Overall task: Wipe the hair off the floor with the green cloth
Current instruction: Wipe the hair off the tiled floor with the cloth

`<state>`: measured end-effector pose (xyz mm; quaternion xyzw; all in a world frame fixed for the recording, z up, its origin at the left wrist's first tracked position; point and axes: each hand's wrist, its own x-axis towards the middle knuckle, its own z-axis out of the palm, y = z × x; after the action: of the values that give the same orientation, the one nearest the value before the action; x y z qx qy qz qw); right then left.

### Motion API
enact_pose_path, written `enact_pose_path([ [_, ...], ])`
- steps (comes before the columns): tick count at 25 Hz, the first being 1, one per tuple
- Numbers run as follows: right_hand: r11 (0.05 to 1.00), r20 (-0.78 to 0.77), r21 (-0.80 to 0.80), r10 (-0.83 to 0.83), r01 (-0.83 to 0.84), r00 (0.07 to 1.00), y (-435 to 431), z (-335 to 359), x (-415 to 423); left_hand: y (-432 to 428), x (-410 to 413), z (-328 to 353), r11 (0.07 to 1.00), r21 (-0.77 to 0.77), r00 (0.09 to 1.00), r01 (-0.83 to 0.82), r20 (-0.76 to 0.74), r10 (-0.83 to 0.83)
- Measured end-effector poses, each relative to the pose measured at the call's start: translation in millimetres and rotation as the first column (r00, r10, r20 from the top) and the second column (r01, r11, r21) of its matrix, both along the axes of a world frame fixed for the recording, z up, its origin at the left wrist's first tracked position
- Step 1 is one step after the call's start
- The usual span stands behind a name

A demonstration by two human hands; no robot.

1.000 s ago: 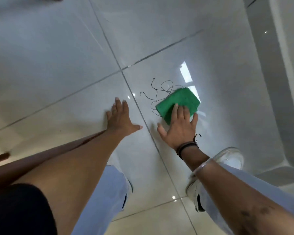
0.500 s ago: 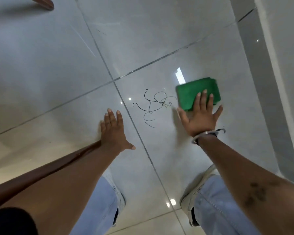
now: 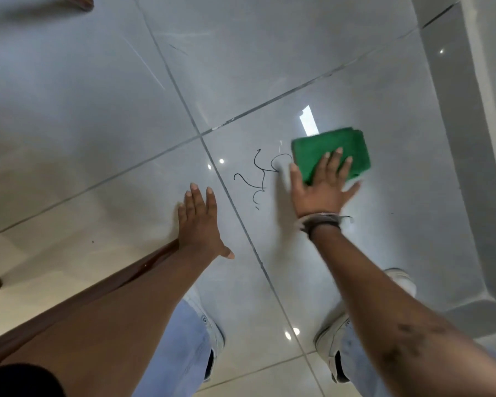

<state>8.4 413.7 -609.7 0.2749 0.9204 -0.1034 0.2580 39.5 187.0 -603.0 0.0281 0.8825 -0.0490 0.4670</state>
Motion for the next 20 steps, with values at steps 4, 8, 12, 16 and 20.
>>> enact_pose_path([
  [4, 0.544, -0.147, -0.227, 0.801, -0.807, 0.581, -31, 7, 59, -11, -9, 8, 0.998, 0.016, 0.997, 0.061, 0.053, -0.062],
  [8, 0.56, -0.218, -0.021, 0.806, -0.828, 0.55, 58, -1, 54, -16, -9, 11, 0.992, 0.025, 0.991, 0.122, 0.059, -0.123],
  [12, 0.958, -0.128, -0.03, 0.28, -0.286, 0.951, -28, -10, -31, -15, -9, 13, 0.99, 0.025, 0.989, 0.14, 0.043, -0.141],
  [16, 0.379, -0.172, -0.168, 0.897, -0.91, 0.406, -29, 5, 38, -23, -17, 21, 0.98, 0.041, 0.977, 0.195, 0.082, -0.197],
  [20, 0.473, -0.202, 0.03, 0.866, -0.881, 0.458, 66, 5, 18, -21, -14, 20, 0.975, 0.021, 0.971, 0.222, 0.083, -0.223],
])
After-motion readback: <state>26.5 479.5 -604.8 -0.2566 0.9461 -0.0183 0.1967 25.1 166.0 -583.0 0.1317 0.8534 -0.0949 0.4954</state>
